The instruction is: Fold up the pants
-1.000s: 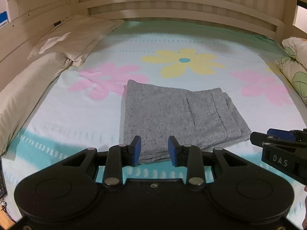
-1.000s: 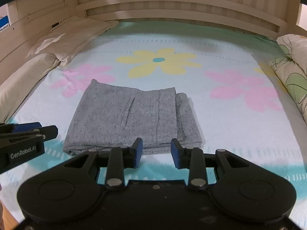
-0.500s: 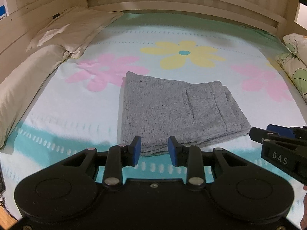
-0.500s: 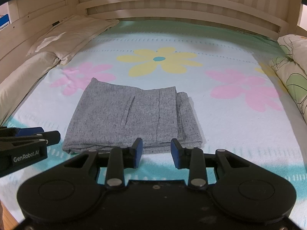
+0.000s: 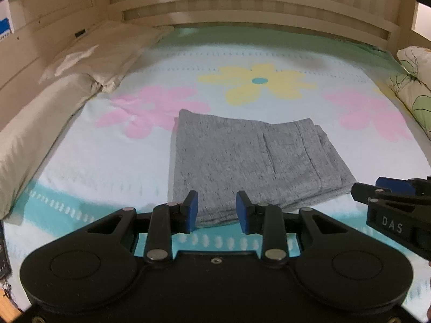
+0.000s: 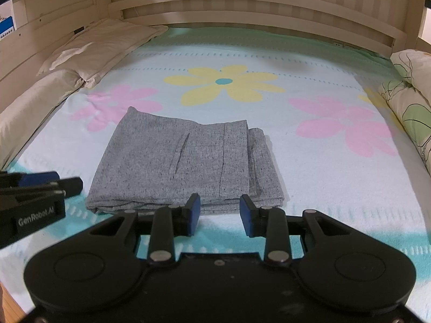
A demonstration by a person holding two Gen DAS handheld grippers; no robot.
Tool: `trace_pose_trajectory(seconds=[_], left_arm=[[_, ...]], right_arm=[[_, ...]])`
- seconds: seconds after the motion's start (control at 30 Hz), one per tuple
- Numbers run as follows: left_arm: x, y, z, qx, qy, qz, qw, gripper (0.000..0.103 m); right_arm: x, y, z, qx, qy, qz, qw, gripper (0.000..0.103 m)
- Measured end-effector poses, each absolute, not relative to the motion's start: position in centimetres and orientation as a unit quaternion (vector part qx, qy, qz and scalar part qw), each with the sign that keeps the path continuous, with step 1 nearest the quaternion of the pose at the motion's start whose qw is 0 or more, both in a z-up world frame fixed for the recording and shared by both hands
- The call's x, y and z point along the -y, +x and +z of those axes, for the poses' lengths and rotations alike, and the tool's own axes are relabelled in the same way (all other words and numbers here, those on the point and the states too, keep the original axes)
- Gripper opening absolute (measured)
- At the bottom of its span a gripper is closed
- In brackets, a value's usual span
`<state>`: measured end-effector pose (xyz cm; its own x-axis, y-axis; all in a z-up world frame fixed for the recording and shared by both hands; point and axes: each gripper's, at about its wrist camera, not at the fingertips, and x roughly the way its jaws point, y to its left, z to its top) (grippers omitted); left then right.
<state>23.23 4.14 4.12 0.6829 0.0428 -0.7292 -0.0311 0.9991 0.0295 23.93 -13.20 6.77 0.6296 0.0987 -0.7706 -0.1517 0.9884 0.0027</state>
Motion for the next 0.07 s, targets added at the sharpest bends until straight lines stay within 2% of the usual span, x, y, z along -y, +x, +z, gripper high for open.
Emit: trace_pose_trajectory(seconds=[0.07], left_arm=[[-4.12,23.29,4.09,-0.4,0.01,0.02,0.916,0.042]], right_arm=[[13.22,23.95,6.69,-0.426,-0.033,0.07,0.902,0.035]])
